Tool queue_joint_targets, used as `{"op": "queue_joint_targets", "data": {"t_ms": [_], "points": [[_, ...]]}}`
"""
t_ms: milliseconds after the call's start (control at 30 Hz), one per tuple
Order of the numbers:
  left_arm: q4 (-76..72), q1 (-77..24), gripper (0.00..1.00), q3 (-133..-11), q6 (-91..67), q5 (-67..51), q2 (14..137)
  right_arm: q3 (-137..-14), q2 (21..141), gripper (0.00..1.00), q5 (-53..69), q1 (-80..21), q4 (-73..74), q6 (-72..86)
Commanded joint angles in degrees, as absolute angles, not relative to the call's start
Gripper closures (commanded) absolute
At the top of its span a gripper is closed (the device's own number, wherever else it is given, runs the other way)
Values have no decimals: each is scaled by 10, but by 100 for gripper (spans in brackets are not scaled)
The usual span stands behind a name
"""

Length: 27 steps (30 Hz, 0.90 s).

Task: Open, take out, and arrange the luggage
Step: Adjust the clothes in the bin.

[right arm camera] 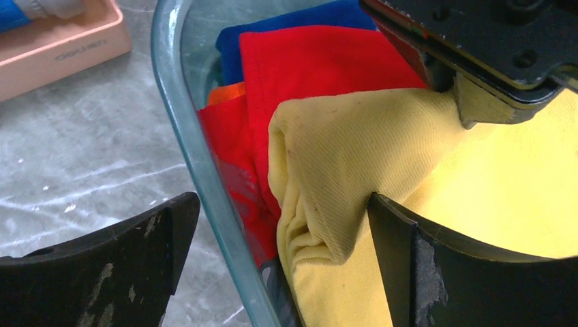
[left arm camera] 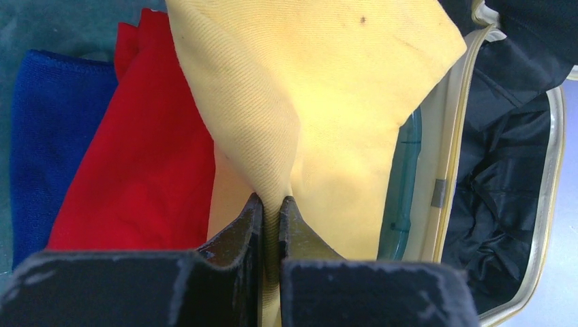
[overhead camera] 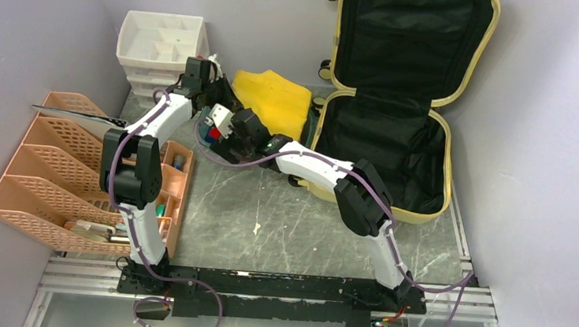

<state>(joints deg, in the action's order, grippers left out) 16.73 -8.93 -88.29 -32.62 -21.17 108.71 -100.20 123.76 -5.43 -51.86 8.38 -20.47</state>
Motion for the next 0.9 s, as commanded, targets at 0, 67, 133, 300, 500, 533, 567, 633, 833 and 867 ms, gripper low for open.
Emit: {"op": "queue_joint_targets", "data": {"t_ms": [0,67,133,300,500,533,567,633,833,867], "points": [[102,-94,95,-889,-352,-253,1078,-1015,1250,0,-136,-531,23,-173],[99,-94,95,-887,-355,-255,1078,-1018,1257,0,-155,-535,15,-173],[94,-93,95,-883,-359,-257,1077,-1021,1264,0,-173,-541,4,-181],[89,-92,95,-883,-363,-261,1077,-1022,1284,0,-229,-551,-41,-208],[83,-91,95,-876,-368,-266,1072,-1037,1292,0,-230,-550,-45,-194],[83,-91,95,-874,-369,-267,1071,-1044,1292,0,-216,-549,-33,-183],[81,-91,95,-873,-370,-267,1068,-1050,1289,0,-197,-548,-21,-169],[81,-91,95,-870,-370,-268,1065,-1067,1283,0,-141,-541,13,-134],[78,-91,95,-862,-371,-268,1058,-1083,1262,0,-126,-536,44,-108],[76,-91,95,-860,-372,-269,1057,-1085,1262,0,-135,-536,43,-109]]}}
